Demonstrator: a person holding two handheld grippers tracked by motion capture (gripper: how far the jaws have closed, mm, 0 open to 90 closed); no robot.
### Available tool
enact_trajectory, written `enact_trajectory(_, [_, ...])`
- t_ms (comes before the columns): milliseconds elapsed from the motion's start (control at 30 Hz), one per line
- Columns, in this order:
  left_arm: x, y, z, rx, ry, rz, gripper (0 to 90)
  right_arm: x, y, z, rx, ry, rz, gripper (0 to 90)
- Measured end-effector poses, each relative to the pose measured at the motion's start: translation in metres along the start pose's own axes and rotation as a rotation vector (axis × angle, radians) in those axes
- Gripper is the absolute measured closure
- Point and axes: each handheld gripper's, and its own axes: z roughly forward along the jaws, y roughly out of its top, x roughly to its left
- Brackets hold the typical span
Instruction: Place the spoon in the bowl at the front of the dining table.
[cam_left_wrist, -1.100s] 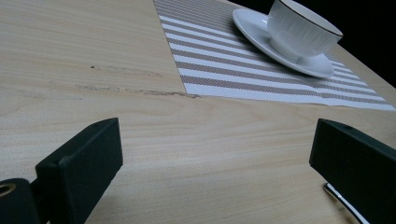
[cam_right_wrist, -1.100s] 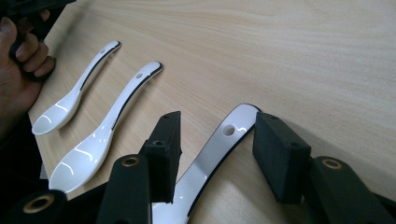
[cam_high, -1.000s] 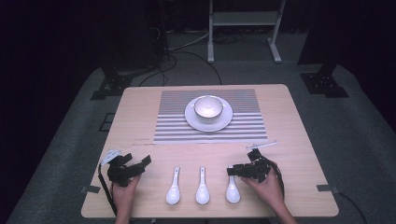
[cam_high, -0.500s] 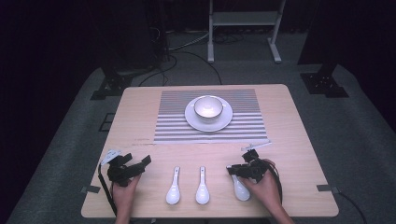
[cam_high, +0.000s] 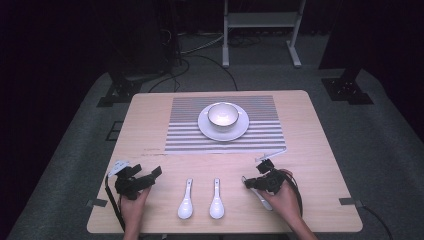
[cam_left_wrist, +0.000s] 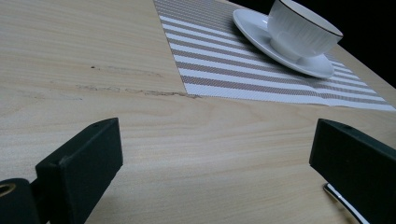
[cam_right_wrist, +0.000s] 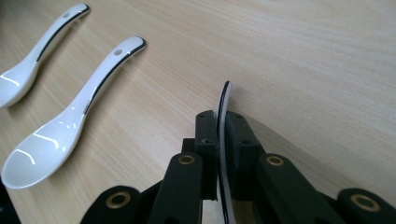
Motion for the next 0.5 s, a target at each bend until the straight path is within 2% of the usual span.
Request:
enact_trajectory(133, [0.0,0.0,0.0,0.0,-0.001,0.0,1.2,-0.002,0.0,-0.005,-0.016,0.059,0.024,84.6])
enact_trajectory(300, [0.0,0.0,0.0,0.0,0.0,0.0,1.3,-0.008,0.002,-0.019,-0.073,0.14,0.067,84.6])
enact_trajectory(500, [0.0,0.0,0.0,0.001,0.002,0.001,1.2,-0.014,0.005,-0.036,-0.148,0.25,0.092,84.5])
